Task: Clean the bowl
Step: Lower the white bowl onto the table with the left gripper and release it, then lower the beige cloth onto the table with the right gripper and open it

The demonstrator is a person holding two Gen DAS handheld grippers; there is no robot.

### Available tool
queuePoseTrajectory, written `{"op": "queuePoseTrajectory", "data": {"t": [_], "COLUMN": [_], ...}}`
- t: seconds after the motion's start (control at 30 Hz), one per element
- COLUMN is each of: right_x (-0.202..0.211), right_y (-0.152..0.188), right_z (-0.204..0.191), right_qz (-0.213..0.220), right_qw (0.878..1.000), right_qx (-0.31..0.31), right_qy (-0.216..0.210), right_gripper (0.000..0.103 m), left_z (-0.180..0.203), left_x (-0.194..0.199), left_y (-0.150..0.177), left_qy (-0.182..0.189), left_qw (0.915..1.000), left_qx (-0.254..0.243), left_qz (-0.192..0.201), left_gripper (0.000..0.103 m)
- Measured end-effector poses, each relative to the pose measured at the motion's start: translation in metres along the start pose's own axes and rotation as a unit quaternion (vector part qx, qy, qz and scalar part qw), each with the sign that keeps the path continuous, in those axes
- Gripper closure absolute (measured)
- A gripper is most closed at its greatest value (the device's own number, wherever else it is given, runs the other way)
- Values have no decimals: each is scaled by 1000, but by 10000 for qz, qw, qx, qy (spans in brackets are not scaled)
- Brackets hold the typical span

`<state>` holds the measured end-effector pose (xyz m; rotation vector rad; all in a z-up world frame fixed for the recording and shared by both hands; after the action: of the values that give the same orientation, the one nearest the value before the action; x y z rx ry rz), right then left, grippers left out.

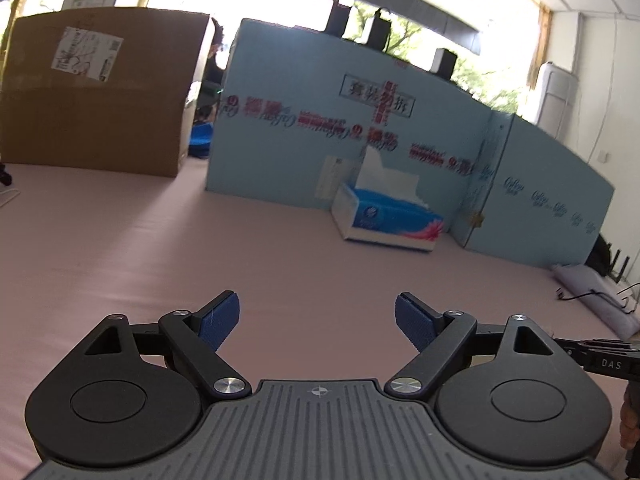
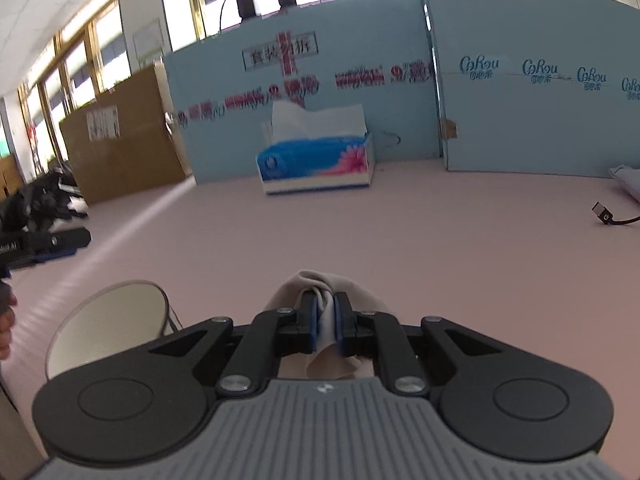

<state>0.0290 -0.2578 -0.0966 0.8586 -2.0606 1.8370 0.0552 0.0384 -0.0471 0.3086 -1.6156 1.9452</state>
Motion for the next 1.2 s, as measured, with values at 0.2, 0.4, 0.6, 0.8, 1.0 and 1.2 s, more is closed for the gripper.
{"op": "queuePoseTrajectory", "data": {"t": [0.2, 0.4, 0.6, 0.8, 1.0, 1.2], "right_x": [-3, 4, 18, 41, 64, 60], "right_y": [13, 19, 19, 10, -5, -8], "right_z": [0, -1, 2, 7, 35, 66], "right_qz": [-179, -186, -100, 294, 992, 948], "right_qw": [9997, 9994, 9991, 9982, 9896, 9822], "right_qx": [76, 73, 186, 221, -138, -542], "right_qy": [135, 271, 361, 478, 1034, 1527], "right_gripper": [81, 51, 33, 22, 0, 0], "left_z": [0, 0, 5, 5, 0, -6], "left_x": [-14, -15, -9, -4, -1, 1], "left_y": [8, 13, 15, 11, 7, 2], "left_qy": [-187, -377, -436, -584, -850, -1115], "left_qw": [9996, 9986, 9983, 9976, 9959, 9935], "left_qx": [25, -94, -231, -273, -230, -188], "left_qz": [-227, -353, -319, -270, -206, -142], "left_gripper": [13, 10, 0, 0, 0, 0]}}
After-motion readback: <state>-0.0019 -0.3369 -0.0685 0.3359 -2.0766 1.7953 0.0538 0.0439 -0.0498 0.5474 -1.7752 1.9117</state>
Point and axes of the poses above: each gripper's, at about its wrist camera, not at the fingertips, and x roughly against the way its jaws point, z to its right, y to its underside, the point moved 8 cm from there along -x, roughly the way its jaws point, and after that the axes turned 6 degrees about -z, right-handed, at the moved point
